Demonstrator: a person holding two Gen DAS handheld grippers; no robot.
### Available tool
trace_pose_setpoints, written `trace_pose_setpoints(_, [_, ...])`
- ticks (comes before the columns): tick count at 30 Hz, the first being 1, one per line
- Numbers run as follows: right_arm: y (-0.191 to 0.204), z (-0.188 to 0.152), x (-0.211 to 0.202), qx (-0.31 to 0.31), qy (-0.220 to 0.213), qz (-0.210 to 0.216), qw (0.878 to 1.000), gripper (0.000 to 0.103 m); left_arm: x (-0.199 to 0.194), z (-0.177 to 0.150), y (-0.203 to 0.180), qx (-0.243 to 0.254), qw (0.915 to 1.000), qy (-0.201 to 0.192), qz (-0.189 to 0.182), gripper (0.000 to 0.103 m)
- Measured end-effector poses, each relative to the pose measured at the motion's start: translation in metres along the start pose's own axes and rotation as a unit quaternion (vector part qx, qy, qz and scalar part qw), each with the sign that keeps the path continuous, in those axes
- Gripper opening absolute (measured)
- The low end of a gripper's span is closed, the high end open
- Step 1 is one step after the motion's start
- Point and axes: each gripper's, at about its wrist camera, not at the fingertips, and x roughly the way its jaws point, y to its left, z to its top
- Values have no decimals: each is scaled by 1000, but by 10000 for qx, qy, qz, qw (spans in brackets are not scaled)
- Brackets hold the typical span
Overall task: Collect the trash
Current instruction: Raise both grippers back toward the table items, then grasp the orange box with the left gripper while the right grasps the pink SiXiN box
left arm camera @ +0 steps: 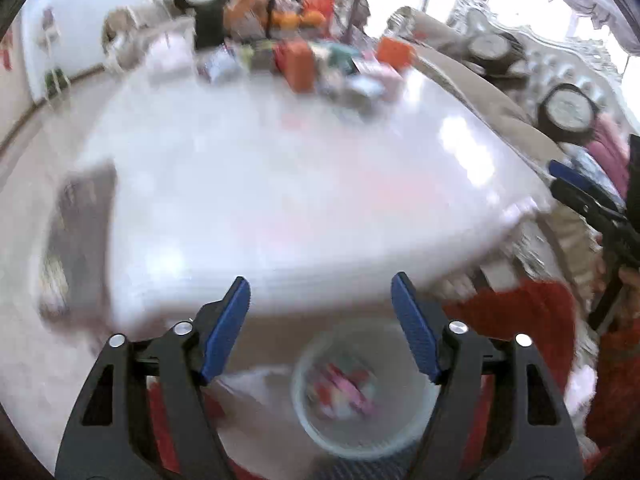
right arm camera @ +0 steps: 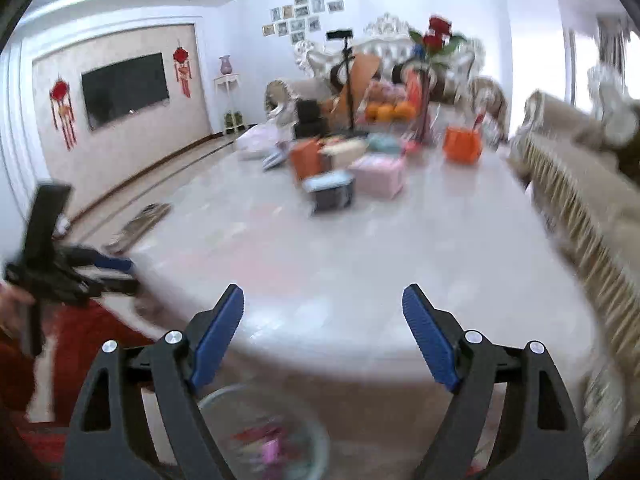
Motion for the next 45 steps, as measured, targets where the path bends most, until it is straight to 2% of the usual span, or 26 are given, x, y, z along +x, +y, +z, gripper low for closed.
trace_pose_setpoints(3, [-19, 28, 37, -312, 123, -47, 9994, 78, 20, 57, 6, -254, 9992, -280, 91, 77])
trace_pose_setpoints(6, [-38, 49, 76, -663, 404, -107, 9969, 78, 46, 99, 14, -548, 9976, -371, 213, 77])
trace_pose_setpoints(9, [-52, 66, 112, -987, 614, -121, 9931, 78, 85, 147, 16, -770, 9959, -326, 348, 77])
trace_pose_setpoints(13, [-66, 90, 154, -1241, 823, -98, 9888, 78, 134, 193, 19, -951, 9940, -130, 516, 77])
trace_pose_setpoints(18, [-62, 114, 202, -2247, 1143, -159, 9676, 78, 173, 222, 23, -906, 9935, 98, 683, 77])
trace_pose_setpoints(25, [-62, 132, 253, -2990, 1841, 219, 9361, 78, 211, 243, 31, -934, 9921, 371, 749, 77])
trace_pose_setpoints(27, [-62, 137, 264, -3076, 2006, 346, 9295, 84, 216, 246, 33, -971, 9922, 382, 680, 77])
trace_pose_setpoints(30, [-63, 140, 281, -2907, 2233, 653, 9281, 85, 224, 251, 35, -942, 9916, 458, 755, 77])
trace_pose_setpoints(33, [-61, 136, 297, -2777, 2433, 782, 9260, 85, 229, 255, 36, -860, 9920, 423, 822, 77])
trace_pose_setpoints(35, [-61, 133, 304, -2529, 2568, 821, 9292, 84, 226, 255, 37, -744, 9931, 184, 882, 77])
trace_pose_setpoints(37, [-63, 131, 303, -2237, 2597, 770, 9363, 81, 226, 255, 37, -676, 9938, 137, 877, 75])
trace_pose_setpoints(38, [-62, 130, 300, -2204, 2554, 716, 9386, 80, 226, 254, 37, -658, 9947, 165, 776, 72])
trace_pose_setpoints(42, [-70, 125, 284, -1630, 2381, 472, 9563, 68, 220, 253, 34, -597, 9977, 114, 297, 34])
trace_pose_setpoints(45, [-81, 119, 268, -1014, 2248, 332, 9685, 65, 217, 250, 26, -368, 9979, 112, 520, 32])
